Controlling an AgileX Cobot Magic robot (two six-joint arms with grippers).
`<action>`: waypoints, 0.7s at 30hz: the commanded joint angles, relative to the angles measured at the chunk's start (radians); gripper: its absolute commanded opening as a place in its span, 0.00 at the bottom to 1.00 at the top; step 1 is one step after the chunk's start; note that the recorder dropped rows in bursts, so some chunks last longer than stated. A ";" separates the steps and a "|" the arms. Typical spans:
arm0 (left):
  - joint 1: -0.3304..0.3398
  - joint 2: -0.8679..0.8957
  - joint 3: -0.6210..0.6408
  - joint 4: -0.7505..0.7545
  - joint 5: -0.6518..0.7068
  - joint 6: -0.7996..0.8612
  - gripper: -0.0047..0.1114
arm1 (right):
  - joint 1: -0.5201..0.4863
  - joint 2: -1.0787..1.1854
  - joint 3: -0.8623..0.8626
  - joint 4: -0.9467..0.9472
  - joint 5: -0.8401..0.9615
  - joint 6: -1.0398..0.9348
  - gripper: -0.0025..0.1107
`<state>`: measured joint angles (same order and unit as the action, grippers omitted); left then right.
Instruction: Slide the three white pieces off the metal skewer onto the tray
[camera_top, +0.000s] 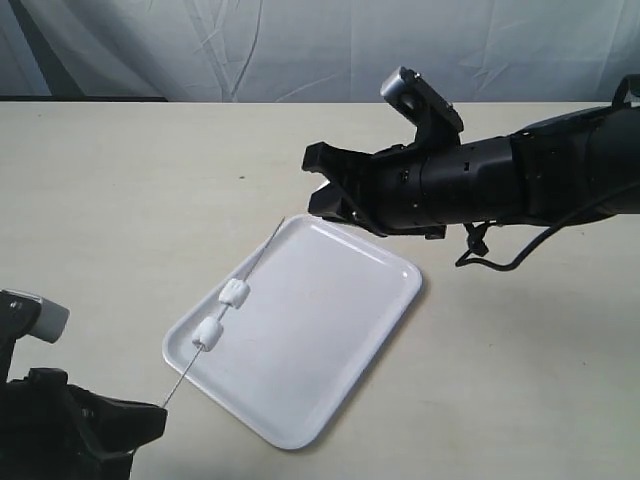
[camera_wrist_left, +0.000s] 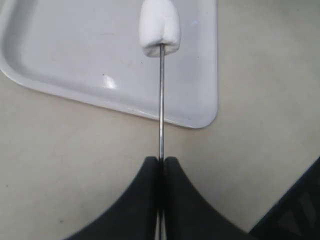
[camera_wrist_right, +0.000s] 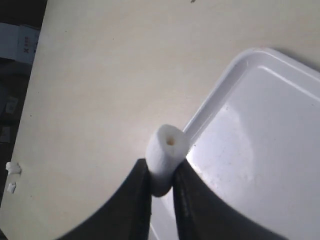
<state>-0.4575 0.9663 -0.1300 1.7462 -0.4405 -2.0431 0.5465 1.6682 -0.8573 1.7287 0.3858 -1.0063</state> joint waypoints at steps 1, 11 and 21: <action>-0.003 -0.006 0.004 -0.002 0.075 -0.019 0.04 | 0.042 0.055 0.042 -0.020 0.003 -0.012 0.15; -0.003 -0.006 0.002 -0.002 0.058 -0.021 0.04 | 0.072 0.156 0.054 -0.020 0.045 -0.012 0.15; -0.003 -0.001 0.002 -0.002 0.062 -0.021 0.04 | 0.072 0.156 0.054 0.016 0.111 -0.016 0.42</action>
<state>-0.4575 0.9663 -0.1300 1.7462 -0.3801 -2.0589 0.6145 1.8254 -0.8070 1.7332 0.4519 -1.0104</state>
